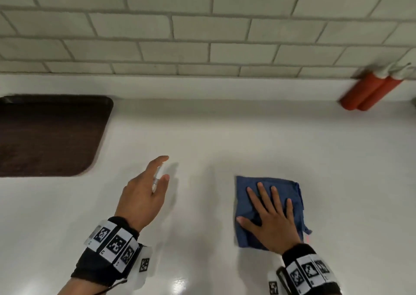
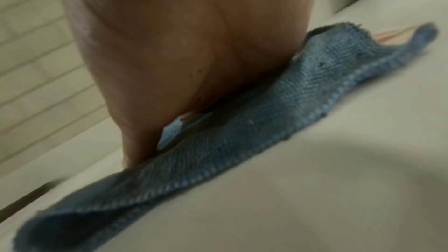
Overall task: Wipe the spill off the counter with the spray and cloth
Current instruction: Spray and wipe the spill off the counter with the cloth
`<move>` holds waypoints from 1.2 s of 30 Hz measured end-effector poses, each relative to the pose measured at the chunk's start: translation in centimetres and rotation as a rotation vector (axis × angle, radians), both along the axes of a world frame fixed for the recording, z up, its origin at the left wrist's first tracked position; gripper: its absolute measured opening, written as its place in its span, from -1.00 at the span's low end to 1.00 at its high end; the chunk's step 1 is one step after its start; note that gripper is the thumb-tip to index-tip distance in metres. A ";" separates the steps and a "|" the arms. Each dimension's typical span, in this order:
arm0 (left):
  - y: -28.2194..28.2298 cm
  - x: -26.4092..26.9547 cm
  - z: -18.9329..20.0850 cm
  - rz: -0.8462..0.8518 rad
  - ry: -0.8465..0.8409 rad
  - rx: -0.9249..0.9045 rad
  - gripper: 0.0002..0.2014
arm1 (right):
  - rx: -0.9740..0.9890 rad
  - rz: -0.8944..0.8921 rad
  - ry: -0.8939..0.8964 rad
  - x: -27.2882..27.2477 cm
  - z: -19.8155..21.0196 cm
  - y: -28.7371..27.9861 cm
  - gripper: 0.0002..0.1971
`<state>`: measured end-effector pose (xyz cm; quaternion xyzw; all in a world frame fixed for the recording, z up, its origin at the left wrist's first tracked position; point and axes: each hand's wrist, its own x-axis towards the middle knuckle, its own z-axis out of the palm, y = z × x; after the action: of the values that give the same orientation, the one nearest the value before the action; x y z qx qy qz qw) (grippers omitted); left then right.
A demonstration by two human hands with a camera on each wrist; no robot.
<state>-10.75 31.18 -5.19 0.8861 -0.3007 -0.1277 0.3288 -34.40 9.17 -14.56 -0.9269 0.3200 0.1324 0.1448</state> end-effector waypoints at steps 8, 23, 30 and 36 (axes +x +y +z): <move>-7.9 -8.8 0.8 -0.107 -0.061 -0.046 -0.78 | 0.081 -0.260 0.076 -10.8 1.0 -10.2 -0.03; -10.4 -18.2 0.0 -0.235 0.003 0.041 -0.70 | 0.001 -0.343 0.050 -23.9 -0.2 -12.5 -0.08; -7.4 -19.2 -0.2 -0.225 0.035 0.011 -0.84 | -0.063 -0.201 -0.040 -21.5 -1.4 -2.9 -0.12; -2.0 -15.9 -0.5 -0.213 0.030 0.014 -0.81 | -0.122 -0.049 -0.078 -16.2 -1.4 5.5 -0.16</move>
<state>-26.68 29.14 -5.74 0.8494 -0.3873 -0.1770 0.3118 -50.59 14.63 -16.00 -0.9304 0.3440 0.0728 0.1039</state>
